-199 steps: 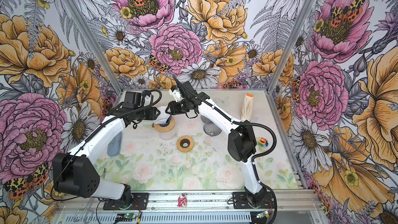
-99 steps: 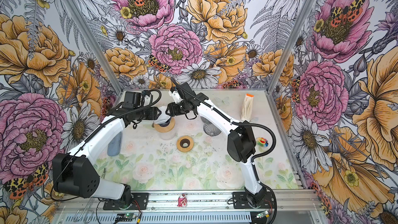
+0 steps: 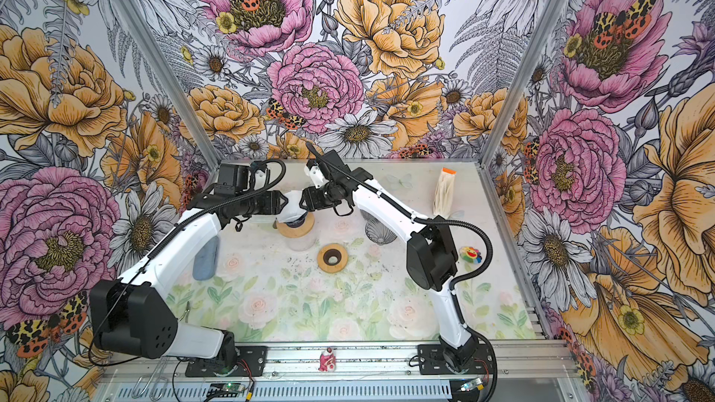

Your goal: Place the coffee filter in the dripper

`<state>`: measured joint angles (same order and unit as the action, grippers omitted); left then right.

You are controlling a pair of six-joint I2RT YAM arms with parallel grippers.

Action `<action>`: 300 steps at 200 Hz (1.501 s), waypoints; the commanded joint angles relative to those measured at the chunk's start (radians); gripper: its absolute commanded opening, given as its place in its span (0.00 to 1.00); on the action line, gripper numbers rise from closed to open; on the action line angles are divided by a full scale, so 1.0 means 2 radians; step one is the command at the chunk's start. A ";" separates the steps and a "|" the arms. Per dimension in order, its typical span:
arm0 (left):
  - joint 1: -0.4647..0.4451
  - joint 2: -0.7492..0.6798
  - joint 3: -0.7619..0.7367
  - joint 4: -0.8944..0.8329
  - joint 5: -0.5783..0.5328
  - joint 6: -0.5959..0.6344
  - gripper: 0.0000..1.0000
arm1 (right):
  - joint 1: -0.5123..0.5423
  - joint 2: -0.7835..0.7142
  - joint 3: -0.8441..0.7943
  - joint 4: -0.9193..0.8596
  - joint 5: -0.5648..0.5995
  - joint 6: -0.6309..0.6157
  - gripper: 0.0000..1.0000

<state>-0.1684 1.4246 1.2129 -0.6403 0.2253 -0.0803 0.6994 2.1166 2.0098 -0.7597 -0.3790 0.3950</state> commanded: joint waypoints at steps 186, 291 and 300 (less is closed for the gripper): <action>0.028 0.014 -0.024 0.000 0.022 -0.007 0.59 | 0.010 0.043 0.062 -0.030 0.029 -0.014 0.58; 0.027 0.025 -0.024 0.000 0.025 -0.008 0.58 | 0.013 0.056 0.069 -0.034 0.037 -0.016 0.59; 0.026 0.025 -0.024 0.000 0.025 -0.008 0.58 | 0.014 0.057 0.069 -0.034 0.036 -0.016 0.59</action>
<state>-0.1211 1.4681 1.1725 -0.6441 0.2562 -0.0914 0.7170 2.1971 2.1147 -0.8272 -0.3176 0.3729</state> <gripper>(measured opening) 0.580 0.586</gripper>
